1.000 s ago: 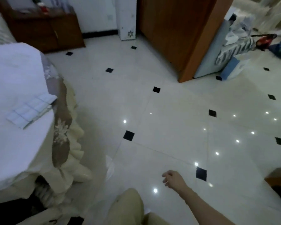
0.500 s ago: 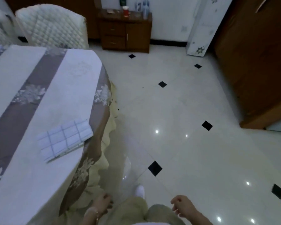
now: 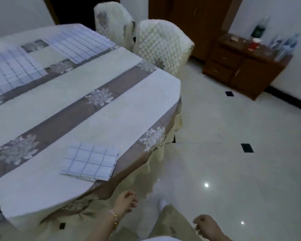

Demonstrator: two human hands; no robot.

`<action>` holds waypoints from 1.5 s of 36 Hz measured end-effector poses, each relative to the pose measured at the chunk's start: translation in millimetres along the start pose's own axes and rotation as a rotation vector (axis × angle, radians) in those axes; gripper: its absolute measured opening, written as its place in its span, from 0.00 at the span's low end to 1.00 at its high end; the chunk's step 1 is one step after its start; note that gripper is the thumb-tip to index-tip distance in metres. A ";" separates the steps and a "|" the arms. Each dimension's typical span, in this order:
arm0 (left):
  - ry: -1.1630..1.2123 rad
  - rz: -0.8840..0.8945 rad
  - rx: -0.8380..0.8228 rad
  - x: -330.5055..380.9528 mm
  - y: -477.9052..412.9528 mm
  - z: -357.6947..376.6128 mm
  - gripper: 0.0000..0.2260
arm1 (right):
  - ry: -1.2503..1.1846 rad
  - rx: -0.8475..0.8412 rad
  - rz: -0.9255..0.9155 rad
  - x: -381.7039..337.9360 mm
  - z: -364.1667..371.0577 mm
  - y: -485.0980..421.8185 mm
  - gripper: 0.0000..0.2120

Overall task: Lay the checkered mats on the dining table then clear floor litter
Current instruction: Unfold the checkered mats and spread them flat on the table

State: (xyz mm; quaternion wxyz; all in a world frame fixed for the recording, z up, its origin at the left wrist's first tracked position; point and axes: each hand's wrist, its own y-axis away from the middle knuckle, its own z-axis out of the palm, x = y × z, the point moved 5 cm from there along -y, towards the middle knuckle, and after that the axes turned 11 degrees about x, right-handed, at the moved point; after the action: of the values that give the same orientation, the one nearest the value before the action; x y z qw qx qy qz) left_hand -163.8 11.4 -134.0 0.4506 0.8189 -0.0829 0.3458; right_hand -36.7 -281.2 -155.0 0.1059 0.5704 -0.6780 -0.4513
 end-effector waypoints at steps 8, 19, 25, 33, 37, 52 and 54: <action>0.212 0.072 0.504 6.2 40.7 -60.6 0.13 | 0.120 -0.263 -0.482 -213.2 -23.5 -26.8 0.11; -0.231 0.090 0.960 8.7 55.1 -145.8 0.20 | 0.201 -0.357 -0.981 -361.1 45.5 43.3 0.09; -0.364 0.078 0.938 -2.2 45.0 -143.0 0.32 | 0.338 -0.296 -1.102 -378.8 78.0 53.0 0.13; -0.395 0.092 0.934 -3.0 45.1 -141.7 0.40 | 0.407 -0.165 -1.151 -384.0 106.2 52.0 0.21; -0.411 0.088 0.921 -5.4 44.3 -140.5 0.38 | 0.409 -0.133 -1.120 -385.8 109.2 51.9 0.13; -0.631 0.040 0.843 -1.7 47.4 -144.2 0.26 | 0.111 -0.200 -1.052 -379.7 84.4 52.5 0.07; -0.687 0.038 0.837 2.2 50.7 -146.5 0.24 | 0.013 -0.272 -1.016 -379.2 76.8 57.2 0.06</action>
State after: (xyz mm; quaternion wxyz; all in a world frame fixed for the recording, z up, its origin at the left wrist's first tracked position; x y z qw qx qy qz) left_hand -256.8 98.9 -46.1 0.0264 0.9926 -0.0956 0.0696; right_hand -2.1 82.8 -16.2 -0.0491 0.8111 -0.2503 -0.5263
